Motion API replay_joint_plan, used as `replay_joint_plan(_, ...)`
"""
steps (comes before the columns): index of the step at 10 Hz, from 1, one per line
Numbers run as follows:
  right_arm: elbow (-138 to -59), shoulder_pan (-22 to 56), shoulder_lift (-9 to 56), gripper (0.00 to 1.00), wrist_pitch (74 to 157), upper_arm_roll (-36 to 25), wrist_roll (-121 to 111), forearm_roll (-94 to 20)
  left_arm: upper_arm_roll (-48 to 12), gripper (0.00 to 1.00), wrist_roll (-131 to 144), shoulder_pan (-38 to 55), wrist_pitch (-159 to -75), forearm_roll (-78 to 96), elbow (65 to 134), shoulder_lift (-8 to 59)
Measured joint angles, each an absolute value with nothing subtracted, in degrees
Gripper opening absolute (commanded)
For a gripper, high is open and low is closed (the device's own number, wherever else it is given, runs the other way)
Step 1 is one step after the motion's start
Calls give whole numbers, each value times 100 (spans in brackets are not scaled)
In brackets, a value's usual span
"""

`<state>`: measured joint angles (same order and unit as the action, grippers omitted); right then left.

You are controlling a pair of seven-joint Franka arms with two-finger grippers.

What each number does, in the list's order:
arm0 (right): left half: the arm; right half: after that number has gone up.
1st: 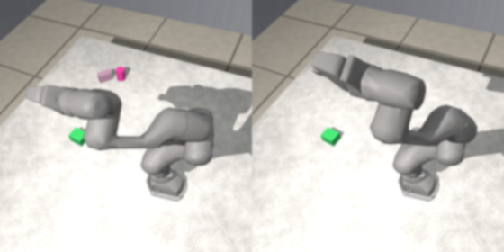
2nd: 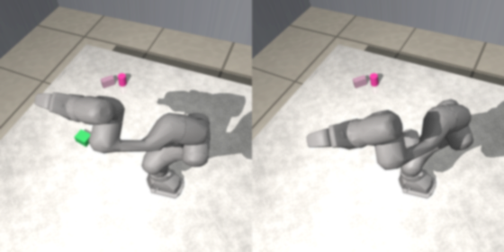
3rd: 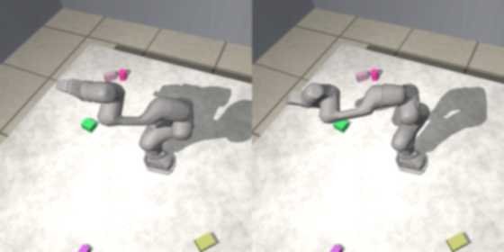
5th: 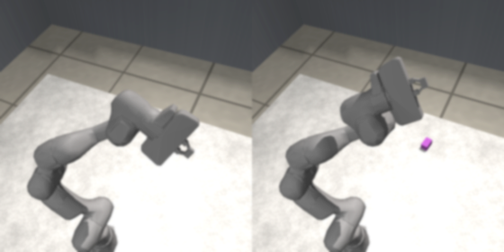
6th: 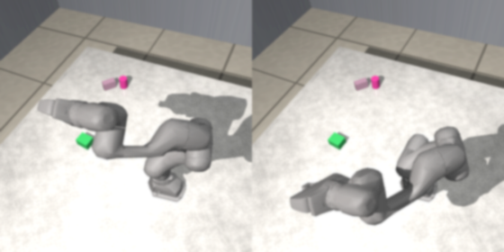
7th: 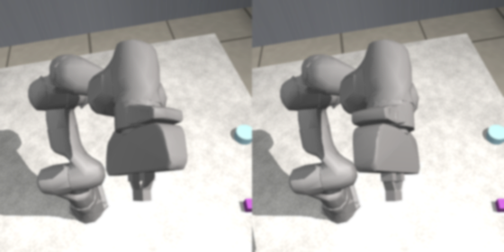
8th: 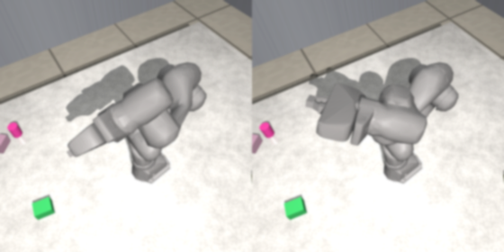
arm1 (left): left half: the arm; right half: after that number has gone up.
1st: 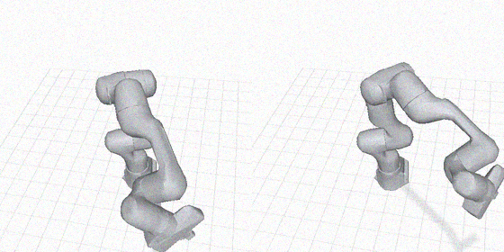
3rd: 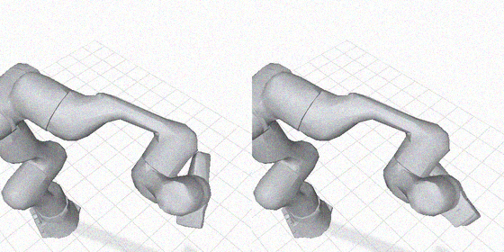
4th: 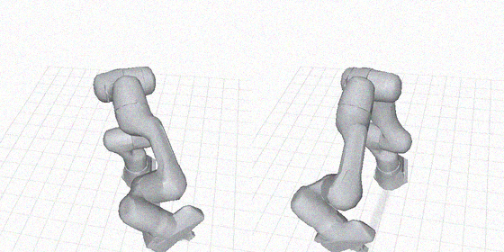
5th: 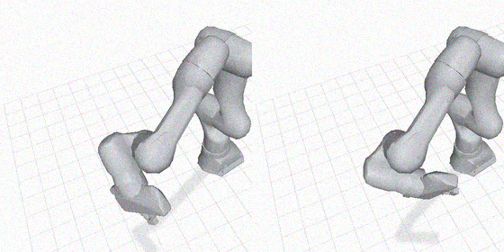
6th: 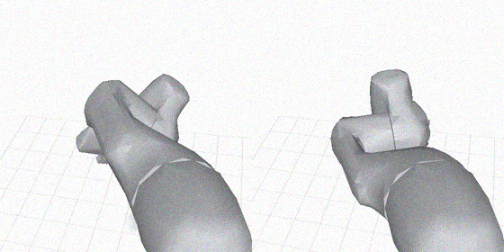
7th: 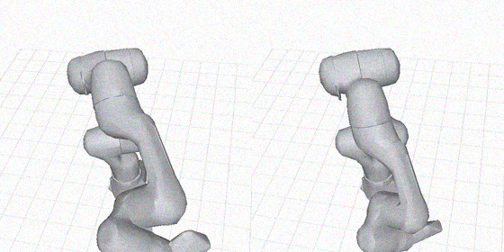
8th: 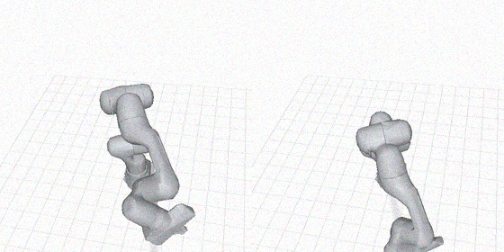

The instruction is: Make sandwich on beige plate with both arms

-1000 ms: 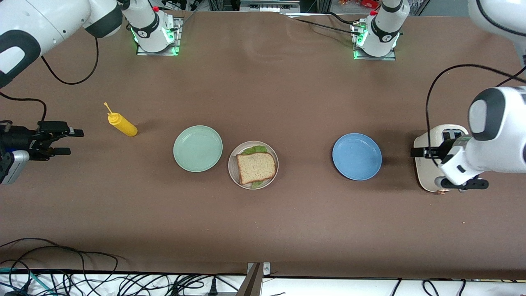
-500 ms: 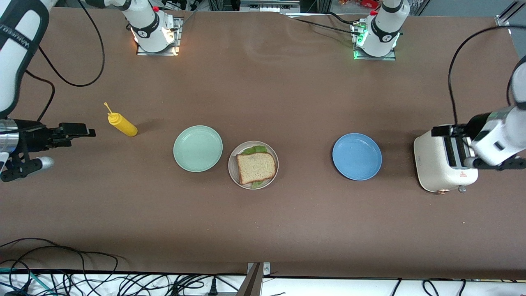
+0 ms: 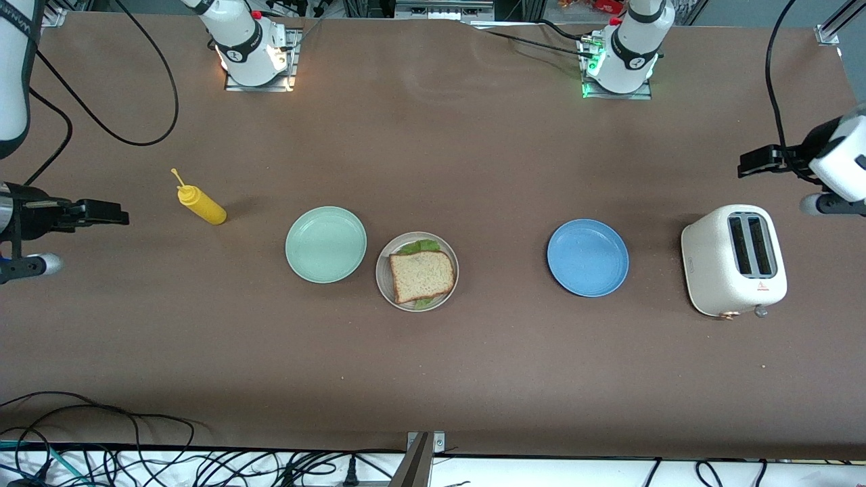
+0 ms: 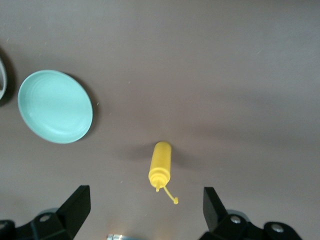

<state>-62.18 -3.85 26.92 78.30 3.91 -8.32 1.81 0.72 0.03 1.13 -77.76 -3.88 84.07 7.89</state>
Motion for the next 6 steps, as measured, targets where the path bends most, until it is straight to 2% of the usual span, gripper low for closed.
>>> replay_joint_plan(3, -7793, -542, 1760, 100, 9140, 578, -509, 302, -113, 100, 382, 107, -7823, -405, 8600, 693)
replay_joint_plan(6, -8759, -608, 1157, 100, 9613, 399, -431, 286, -103, 100, 386, -145, -8084, 67, 8705, 693)
